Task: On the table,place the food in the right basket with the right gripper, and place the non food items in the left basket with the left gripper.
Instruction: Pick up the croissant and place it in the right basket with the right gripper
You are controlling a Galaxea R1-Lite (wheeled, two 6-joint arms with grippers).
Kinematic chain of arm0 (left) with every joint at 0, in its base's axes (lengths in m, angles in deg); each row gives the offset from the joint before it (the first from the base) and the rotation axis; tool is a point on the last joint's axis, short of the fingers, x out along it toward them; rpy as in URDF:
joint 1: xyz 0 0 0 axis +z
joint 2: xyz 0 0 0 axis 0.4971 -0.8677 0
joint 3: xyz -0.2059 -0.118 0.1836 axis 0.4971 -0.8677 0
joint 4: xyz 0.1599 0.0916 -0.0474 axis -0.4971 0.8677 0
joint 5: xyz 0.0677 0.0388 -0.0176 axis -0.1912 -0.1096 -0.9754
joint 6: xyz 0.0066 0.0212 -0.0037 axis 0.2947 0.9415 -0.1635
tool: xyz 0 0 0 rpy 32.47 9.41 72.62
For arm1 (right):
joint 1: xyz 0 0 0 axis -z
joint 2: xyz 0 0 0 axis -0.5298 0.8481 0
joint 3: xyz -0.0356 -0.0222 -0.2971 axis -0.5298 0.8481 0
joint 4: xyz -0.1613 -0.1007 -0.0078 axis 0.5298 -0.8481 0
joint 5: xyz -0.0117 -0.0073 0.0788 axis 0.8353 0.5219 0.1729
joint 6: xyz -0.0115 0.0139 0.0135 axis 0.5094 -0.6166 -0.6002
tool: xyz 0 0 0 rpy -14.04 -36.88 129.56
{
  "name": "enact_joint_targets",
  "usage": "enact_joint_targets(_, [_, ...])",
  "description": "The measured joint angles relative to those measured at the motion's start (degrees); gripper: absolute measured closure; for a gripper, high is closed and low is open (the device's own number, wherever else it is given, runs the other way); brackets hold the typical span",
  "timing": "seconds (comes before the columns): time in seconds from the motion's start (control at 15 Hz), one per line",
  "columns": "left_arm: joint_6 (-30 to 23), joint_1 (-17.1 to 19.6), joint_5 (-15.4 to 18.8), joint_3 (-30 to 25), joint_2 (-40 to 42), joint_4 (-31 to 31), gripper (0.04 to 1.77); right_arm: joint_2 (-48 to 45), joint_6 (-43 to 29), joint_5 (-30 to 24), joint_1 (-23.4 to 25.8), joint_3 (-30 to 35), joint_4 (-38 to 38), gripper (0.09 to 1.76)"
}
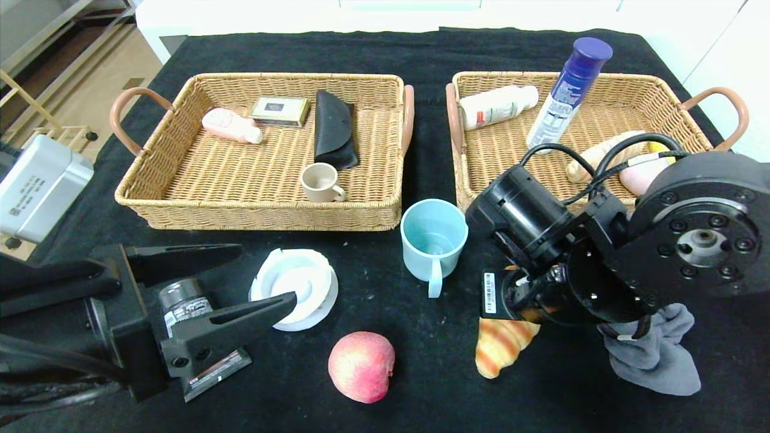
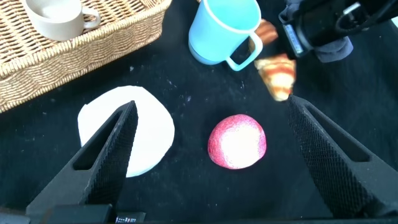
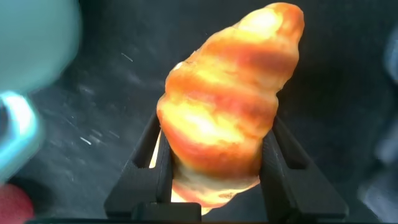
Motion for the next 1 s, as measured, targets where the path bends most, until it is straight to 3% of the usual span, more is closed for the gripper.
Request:
enact_joint_targets(0.53, [1.1,0.0,0.0,-0.6,-0.4,-0.2,0.09,-8.7,8.2,0.2,2.6,-3.1,-0.7,1.02])
enact_joint_targets(1.0, [3.0,0.0,-0.9,-1.0,-0.4,-0.4,0.09,-9.2,13.7,1.0,5.2,-14.3,-0.7,1.02])
